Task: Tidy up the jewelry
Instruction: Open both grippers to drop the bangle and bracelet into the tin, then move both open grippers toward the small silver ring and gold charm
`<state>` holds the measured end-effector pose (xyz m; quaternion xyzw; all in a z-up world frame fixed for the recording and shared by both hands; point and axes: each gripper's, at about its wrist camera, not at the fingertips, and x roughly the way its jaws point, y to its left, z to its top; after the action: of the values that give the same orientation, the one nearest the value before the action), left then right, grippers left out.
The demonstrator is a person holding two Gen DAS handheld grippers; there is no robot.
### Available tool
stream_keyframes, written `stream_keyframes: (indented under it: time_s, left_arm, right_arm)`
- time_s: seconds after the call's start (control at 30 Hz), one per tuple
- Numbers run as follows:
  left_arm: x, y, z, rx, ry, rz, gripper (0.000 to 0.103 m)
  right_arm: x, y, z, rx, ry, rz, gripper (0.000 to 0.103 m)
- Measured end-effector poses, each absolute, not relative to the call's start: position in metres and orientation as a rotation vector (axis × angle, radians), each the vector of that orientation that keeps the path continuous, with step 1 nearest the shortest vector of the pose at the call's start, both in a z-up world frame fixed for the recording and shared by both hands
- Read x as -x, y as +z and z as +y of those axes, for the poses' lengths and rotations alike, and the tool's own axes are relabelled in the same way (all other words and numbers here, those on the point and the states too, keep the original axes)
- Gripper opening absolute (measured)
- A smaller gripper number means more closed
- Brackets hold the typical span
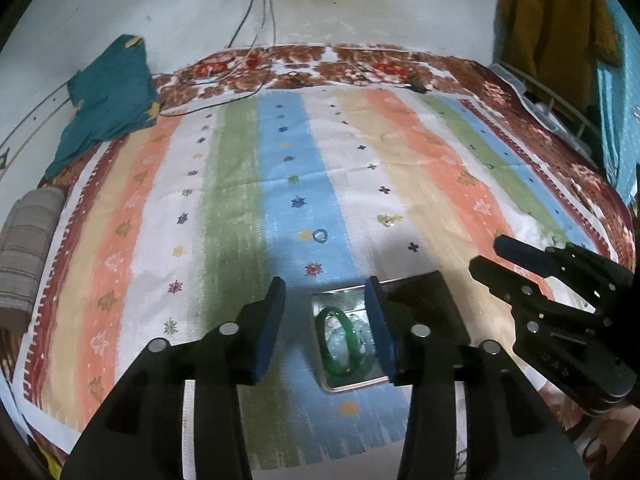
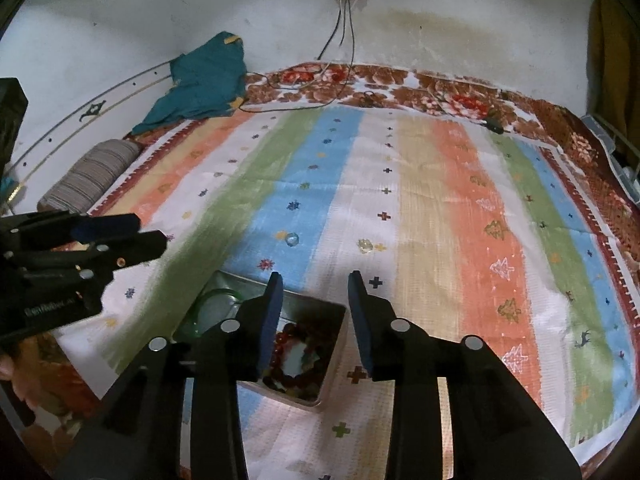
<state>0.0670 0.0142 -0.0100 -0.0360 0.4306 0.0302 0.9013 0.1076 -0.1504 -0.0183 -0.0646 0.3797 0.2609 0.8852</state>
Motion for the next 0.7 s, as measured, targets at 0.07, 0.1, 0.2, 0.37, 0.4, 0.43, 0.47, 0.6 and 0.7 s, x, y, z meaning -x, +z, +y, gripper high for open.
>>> stream_keyframes:
  time_s: [0.07, 0.1, 0.2, 0.37, 0.4, 0.43, 0.47, 0.6, 0.7]
  left_arm:
    - [-0.069, -0.011, 0.016, 0.077, 0.074, 0.895, 0.045]
    - [-0.071, -0.011, 0.018, 0.080, 0.077, 0.898, 0.046]
    - [-0.075, -0.012, 0.020, 0.089, 0.079, 0.904, 0.051]
    - [-0.082, -0.016, 0.022, 0.089, 0.089, 0.917, 0.055]
    - [-0.083, -0.016, 0.022, 0.090, 0.089, 0.918, 0.056]
    - [-0.085, -0.017, 0.022, 0.090, 0.089, 0.919, 0.057]
    - [-0.087, -0.017, 0.022, 0.089, 0.089, 0.920, 0.060]
    - [-0.091, -0.017, 0.022, 0.085, 0.088, 0.923, 0.066]
    - [-0.094, -0.018, 0.022, 0.081, 0.088, 0.923, 0.069]
  right_arm:
    - [-0.111, -0.021, -0.151, 0.135, 0.539, 0.798, 0.039]
    - [-0.113, -0.021, -0.151, 0.133, 0.537, 0.802, 0.042]
    - [-0.121, -0.024, -0.152, 0.124, 0.531, 0.818, 0.046]
    - [-0.134, -0.028, -0.155, 0.102, 0.523, 0.841, 0.049]
    - [-0.135, -0.028, -0.154, 0.100, 0.521, 0.841, 0.051]
    - [-0.136, -0.028, -0.154, 0.098, 0.521, 0.841, 0.054]
    - [-0.138, -0.028, -0.154, 0.096, 0.521, 0.842, 0.055]
    - [-0.142, -0.030, -0.151, 0.102, 0.515, 0.844, 0.057]
    - [-0.146, -0.033, -0.149, 0.102, 0.514, 0.855, 0.058]
